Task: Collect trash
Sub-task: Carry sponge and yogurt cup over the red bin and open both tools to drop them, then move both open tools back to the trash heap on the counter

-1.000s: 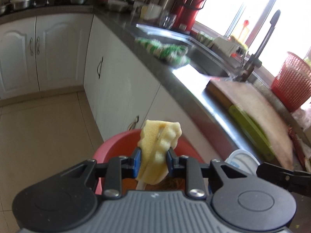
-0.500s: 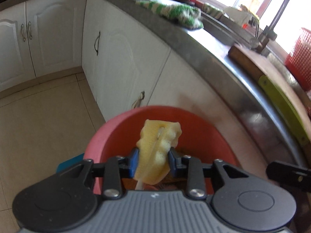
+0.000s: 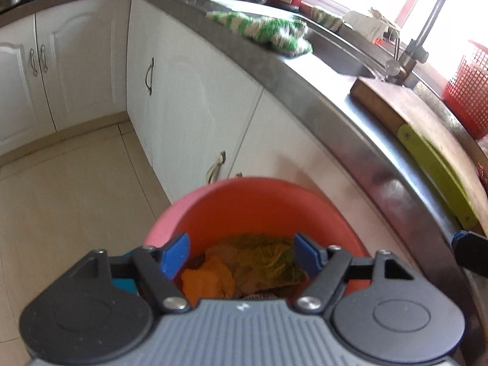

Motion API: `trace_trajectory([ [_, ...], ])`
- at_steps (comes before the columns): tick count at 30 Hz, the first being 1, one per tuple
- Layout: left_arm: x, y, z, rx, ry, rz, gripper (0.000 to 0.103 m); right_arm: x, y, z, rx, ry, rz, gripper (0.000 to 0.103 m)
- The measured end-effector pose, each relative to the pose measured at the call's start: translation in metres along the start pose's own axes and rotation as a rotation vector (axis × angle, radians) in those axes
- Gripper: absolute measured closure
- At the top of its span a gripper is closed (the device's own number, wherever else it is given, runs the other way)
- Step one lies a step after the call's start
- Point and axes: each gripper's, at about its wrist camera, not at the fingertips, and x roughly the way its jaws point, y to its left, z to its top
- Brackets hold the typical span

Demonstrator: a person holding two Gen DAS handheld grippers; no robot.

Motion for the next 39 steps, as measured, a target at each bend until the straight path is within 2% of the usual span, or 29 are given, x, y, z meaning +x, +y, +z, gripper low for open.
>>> trace_trajectory([
  [5, -0.008, -0.005, 0.007, 0.031, -0.036, 0.019, 0.020, -0.011, -0.008, -0.001, 0.016, -0.044, -0.031, 0.009],
  [7, -0.011, -0.008, 0.010, 0.036, -0.046, 0.019, 0.018, -0.012, -0.012, -0.002, 0.017, -0.060, -0.040, 0.006],
  [15, -0.022, -0.024, 0.019, 0.065, -0.076, 0.030, 0.013, 0.006, 0.001, 0.004, 0.033, -0.106, -0.083, 0.005],
  [29, -0.041, -0.059, 0.022, 0.138, -0.115, -0.001, 0.009, -0.013, -0.003, -0.005, 0.058, -0.205, -0.163, 0.003],
  [39, -0.057, -0.093, 0.017, 0.228, -0.139, -0.049, 0.009, -0.037, -0.020, -0.017, 0.135, -0.291, -0.240, 0.003],
])
